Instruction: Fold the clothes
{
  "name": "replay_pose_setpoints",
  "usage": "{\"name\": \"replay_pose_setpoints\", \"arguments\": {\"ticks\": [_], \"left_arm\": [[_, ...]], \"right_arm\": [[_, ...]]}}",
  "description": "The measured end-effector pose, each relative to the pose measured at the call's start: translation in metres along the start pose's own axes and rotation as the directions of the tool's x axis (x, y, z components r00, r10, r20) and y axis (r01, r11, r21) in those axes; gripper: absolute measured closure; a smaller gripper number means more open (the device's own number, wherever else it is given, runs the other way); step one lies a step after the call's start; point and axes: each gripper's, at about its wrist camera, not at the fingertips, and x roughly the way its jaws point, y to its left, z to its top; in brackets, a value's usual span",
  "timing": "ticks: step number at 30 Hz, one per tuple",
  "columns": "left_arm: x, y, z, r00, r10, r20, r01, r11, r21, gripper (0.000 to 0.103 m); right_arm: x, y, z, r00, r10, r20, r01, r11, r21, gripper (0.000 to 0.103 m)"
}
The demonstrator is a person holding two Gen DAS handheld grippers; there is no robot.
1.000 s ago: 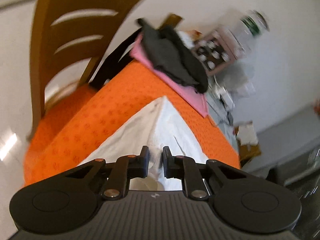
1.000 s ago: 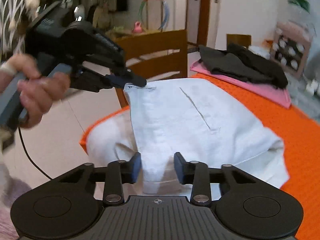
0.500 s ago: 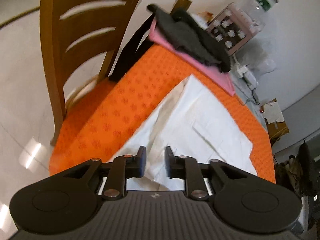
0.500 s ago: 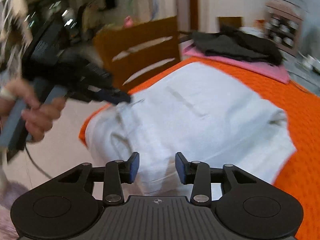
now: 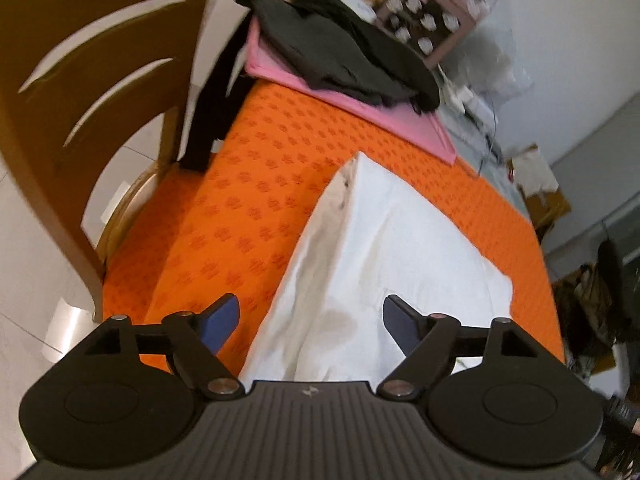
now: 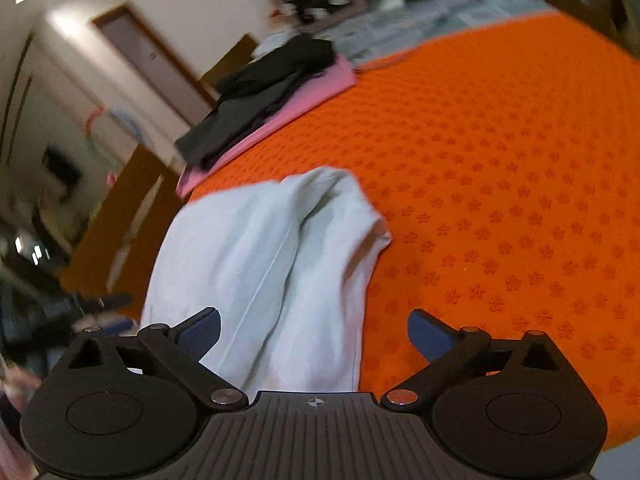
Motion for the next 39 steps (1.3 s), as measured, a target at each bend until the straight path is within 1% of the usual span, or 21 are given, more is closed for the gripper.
{"name": "replay_pose_setpoints", "arguments": {"ticks": [2,6,8,10,14,17,18,20,22,25,27,28,30,32,34,36,37,39], "left_arm": [[0.012,-0.007,0.011,1.000,-0.007,-0.010,0.007,1.000,0.018,0.018],[0.036,-0.020,0.038,1.000,-0.029,-0.010,0.029,0.999,0.027,0.018],[0.050,-0.025,0.051,0.999,-0.042,-0.013,0.042,0.999,0.023,0.017],[0.066,-0.028,0.062,0.998,-0.058,-0.034,0.059,0.998,0.015,0.017],[0.094,-0.032,0.080,0.991,-0.109,-0.071,0.109,0.994,-0.007,0.017],[0.104,-0.030,0.085,0.987,-0.139,-0.079,0.138,0.990,-0.018,0.017],[0.107,-0.028,0.086,0.986,-0.141,-0.086,0.139,0.990,-0.021,0.017],[0.106,-0.026,0.084,0.984,-0.153,-0.094,0.151,0.988,-0.024,0.018],[0.100,-0.024,0.079,0.980,-0.163,-0.111,0.162,0.987,-0.011,0.018],[0.087,-0.021,0.067,0.976,-0.174,-0.128,0.178,0.984,0.022,0.018],[0.076,-0.019,0.055,0.971,-0.191,-0.143,0.197,0.980,0.023,0.018],[0.070,-0.017,0.049,0.969,-0.198,-0.149,0.204,0.979,0.025,0.018],[0.059,-0.014,0.038,0.961,-0.212,-0.178,0.218,0.976,0.017,0.018],[0.049,-0.009,0.029,0.952,-0.237,-0.194,0.242,0.970,0.000,0.018],[0.043,-0.004,0.020,0.945,-0.248,-0.212,0.252,0.968,-0.010,0.018],[0.040,-0.004,0.015,0.947,-0.249,-0.205,0.257,0.966,0.014,0.018],[0.039,-0.008,0.013,0.950,-0.237,-0.204,0.249,0.968,0.034,0.018],[0.039,-0.019,0.010,0.954,-0.209,-0.217,0.228,0.971,0.066,0.018]], "right_arm": [[0.008,-0.008,0.011,1.000,0.016,0.008,-0.016,0.999,0.044,0.003],[0.025,-0.015,0.033,0.998,0.057,0.025,-0.058,0.997,0.049,0.003],[0.038,-0.018,0.042,0.998,0.068,0.013,-0.069,0.996,0.056,0.003],[0.051,-0.022,0.050,0.997,0.078,0.001,-0.078,0.995,0.069,0.003],[0.066,-0.026,0.052,0.994,0.111,-0.017,-0.108,0.989,0.101,0.003],[0.075,-0.022,0.048,0.992,0.109,-0.064,-0.103,0.991,0.085,0.003],[0.073,-0.020,0.044,0.994,0.099,-0.055,-0.096,0.993,0.064,0.003],[0.070,-0.015,0.037,0.995,0.083,-0.054,-0.081,0.996,0.042,0.004],[0.067,-0.012,0.026,0.989,0.126,-0.083,-0.120,0.991,0.066,0.004],[0.062,-0.003,0.007,0.985,0.150,-0.090,-0.146,0.988,0.050,0.004],[0.058,0.006,-0.004,0.981,0.165,-0.098,-0.163,0.986,0.029,0.006],[0.057,0.008,-0.008,0.974,0.206,-0.098,-0.202,0.978,0.051,0.008],[0.055,0.017,-0.014,0.961,0.261,-0.088,-0.255,0.964,0.069,0.008],[0.055,0.027,-0.018,0.968,0.236,-0.087,-0.234,0.972,0.025,0.008],[0.061,0.032,-0.023,0.974,0.191,-0.119,-0.191,0.981,0.013,0.009],[0.066,0.037,-0.025,0.977,0.172,-0.125,-0.170,0.985,0.023,0.012],[0.068,0.039,-0.026,0.978,0.163,-0.127,-0.160,0.987,0.027,0.015],[0.068,0.049,-0.027,0.987,0.116,-0.113,-0.116,0.993,0.006,0.026]]}}
